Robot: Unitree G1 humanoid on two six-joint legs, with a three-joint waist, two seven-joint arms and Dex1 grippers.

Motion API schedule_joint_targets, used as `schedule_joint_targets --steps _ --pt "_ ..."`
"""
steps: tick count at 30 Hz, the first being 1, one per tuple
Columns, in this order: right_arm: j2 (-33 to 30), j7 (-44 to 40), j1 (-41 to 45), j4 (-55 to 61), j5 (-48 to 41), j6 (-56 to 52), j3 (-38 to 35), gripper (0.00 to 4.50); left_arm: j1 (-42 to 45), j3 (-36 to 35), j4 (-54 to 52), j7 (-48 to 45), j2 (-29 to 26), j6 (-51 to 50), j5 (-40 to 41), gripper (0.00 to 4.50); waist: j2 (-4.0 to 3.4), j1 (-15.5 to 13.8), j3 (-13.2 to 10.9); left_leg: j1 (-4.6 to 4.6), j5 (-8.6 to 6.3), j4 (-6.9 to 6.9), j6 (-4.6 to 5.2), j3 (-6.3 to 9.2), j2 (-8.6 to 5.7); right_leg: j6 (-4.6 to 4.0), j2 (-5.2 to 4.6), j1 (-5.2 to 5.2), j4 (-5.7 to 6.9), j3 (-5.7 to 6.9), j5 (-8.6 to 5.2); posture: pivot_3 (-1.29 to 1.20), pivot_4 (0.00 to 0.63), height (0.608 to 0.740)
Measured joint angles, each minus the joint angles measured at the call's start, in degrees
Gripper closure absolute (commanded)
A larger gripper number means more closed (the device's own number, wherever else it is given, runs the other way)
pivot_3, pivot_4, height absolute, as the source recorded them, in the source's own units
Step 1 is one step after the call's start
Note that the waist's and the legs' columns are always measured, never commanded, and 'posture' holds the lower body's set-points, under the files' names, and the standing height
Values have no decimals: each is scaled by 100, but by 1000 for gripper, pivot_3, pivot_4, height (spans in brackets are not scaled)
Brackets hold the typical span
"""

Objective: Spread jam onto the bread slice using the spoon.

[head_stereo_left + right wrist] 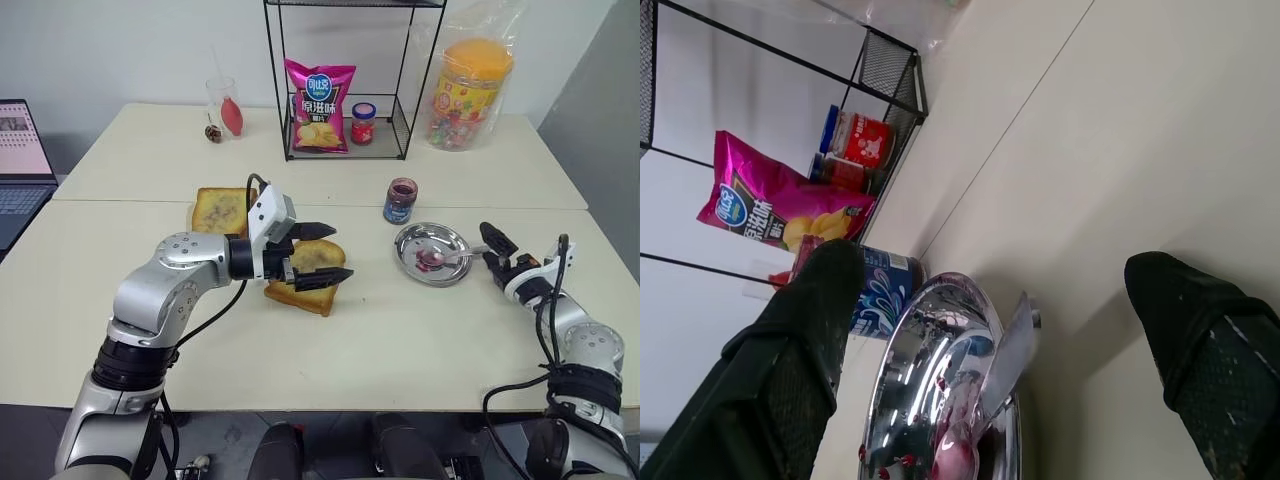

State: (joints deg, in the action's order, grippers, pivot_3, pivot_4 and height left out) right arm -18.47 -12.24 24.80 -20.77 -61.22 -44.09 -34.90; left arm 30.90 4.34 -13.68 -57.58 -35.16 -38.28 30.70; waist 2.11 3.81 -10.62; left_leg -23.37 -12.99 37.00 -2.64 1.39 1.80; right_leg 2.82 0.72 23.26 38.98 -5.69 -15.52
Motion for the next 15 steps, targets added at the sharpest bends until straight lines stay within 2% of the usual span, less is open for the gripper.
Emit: schedule_joint_targets --steps 2,15 --pt "35 -12 4 -41 46 5 8 1087 -17 0 0 0 0 0 0 0 0 1 0 0 0 -1 0 0 0 0 0 0 0 0 0 0 150 740" --pt "84 -188 125 -153 163 58 42 3850 -30 0 0 67 2 17 -29 0 2 1 1 4 0 1 0 0 0 2 0 -7 -2 1 1 0 150 740"
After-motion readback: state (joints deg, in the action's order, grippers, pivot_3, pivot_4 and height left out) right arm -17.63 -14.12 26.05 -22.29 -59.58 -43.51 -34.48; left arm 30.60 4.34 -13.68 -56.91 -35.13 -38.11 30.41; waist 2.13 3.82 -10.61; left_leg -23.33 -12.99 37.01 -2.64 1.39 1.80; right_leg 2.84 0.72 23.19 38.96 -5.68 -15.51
